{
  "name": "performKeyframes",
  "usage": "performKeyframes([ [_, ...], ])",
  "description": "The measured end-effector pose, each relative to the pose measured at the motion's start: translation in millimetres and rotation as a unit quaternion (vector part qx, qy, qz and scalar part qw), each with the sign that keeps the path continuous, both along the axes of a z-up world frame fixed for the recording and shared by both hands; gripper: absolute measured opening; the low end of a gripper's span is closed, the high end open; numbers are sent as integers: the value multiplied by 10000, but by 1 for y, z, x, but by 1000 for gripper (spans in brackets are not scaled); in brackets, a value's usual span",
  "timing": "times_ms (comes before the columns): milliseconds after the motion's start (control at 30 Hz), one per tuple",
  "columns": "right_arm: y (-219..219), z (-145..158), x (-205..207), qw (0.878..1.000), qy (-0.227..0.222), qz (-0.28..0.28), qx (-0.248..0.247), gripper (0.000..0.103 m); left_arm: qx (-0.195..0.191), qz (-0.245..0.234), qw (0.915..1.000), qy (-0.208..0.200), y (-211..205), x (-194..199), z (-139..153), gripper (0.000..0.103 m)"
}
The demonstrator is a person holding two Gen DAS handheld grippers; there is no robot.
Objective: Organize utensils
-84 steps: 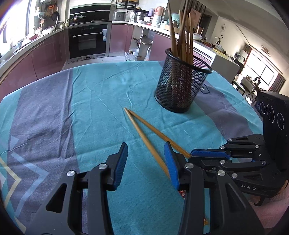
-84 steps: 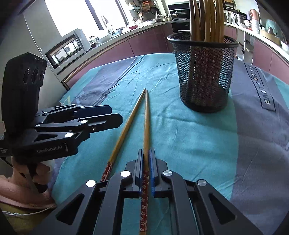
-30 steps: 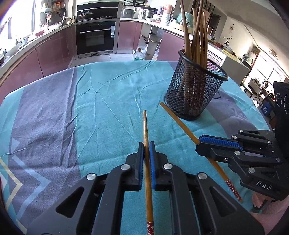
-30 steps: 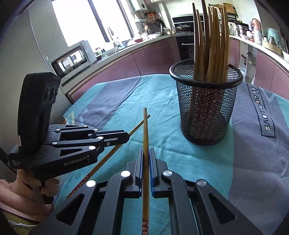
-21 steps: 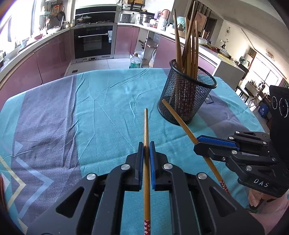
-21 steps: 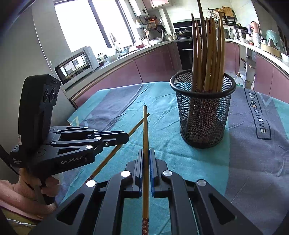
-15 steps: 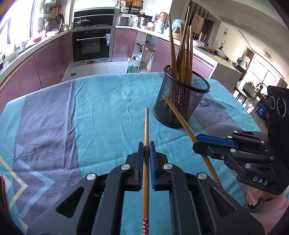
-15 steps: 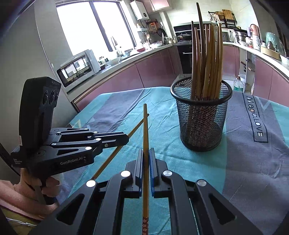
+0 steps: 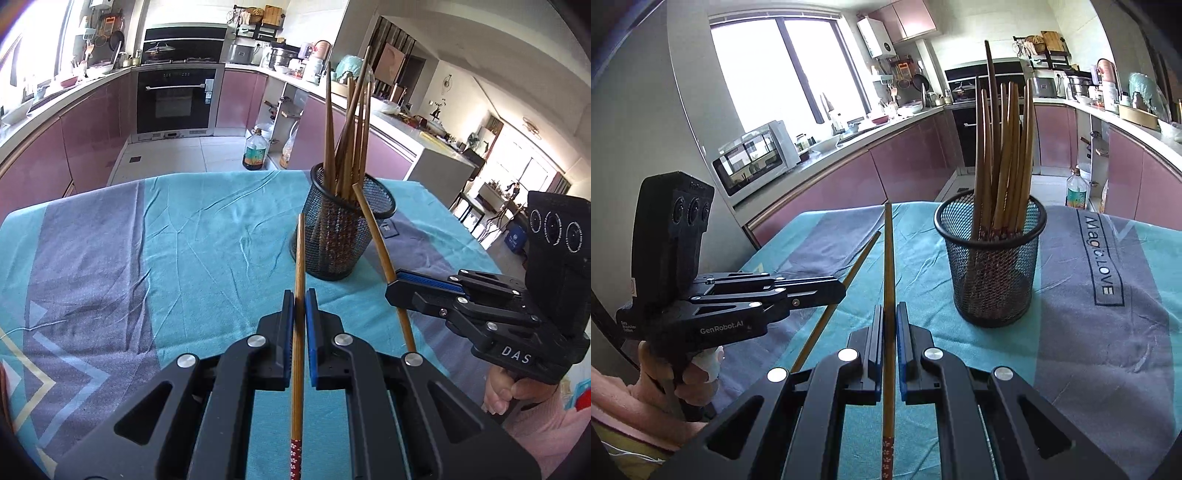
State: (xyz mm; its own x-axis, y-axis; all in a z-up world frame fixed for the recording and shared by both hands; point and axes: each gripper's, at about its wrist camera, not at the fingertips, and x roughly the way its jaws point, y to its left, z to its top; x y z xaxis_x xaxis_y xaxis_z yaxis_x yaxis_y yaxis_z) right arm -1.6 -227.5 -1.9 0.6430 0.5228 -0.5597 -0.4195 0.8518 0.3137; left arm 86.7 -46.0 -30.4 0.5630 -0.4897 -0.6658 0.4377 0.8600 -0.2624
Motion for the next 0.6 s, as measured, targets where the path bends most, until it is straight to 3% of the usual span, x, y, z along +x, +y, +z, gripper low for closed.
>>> performKeyframes([
  [600,-26,28,-2,9986,-409,-233,223,5,-570,-169,9975,-378,6,-11,45,7],
])
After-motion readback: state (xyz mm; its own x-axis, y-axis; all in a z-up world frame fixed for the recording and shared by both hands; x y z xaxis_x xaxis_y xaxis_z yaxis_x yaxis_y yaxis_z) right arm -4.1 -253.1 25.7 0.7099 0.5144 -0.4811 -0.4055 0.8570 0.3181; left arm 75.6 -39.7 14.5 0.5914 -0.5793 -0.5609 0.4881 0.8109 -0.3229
